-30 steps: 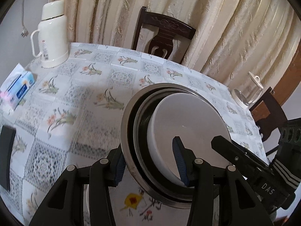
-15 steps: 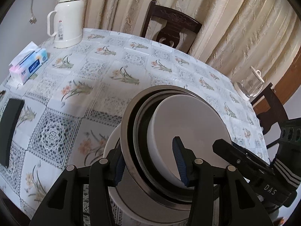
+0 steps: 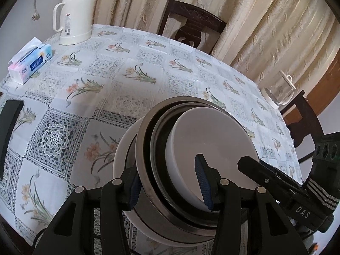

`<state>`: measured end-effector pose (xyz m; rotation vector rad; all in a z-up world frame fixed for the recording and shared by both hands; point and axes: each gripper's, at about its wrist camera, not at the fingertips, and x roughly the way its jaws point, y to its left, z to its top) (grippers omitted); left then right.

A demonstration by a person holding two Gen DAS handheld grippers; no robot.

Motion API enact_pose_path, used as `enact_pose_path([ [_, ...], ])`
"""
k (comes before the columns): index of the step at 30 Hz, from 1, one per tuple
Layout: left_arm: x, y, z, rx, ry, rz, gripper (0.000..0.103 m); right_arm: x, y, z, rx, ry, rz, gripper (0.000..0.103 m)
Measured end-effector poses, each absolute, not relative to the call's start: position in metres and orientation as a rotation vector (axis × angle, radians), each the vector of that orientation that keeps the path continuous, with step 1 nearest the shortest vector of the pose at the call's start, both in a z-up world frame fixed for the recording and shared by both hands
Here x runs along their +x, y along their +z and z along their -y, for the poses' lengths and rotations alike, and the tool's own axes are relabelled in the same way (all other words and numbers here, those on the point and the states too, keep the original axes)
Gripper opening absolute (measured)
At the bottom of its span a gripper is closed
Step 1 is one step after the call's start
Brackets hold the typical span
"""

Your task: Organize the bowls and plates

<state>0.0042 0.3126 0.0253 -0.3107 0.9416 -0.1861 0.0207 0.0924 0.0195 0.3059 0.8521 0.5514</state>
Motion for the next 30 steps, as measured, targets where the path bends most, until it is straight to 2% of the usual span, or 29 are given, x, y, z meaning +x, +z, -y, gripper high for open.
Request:
enact_pose_path([
  [30, 0.002, 0.014, -0.312, -0.282, -0.184, -0.928, 0.048, 0.02, 0.014, -0.094, 0.295, 0.541, -0.852, 0.054],
])
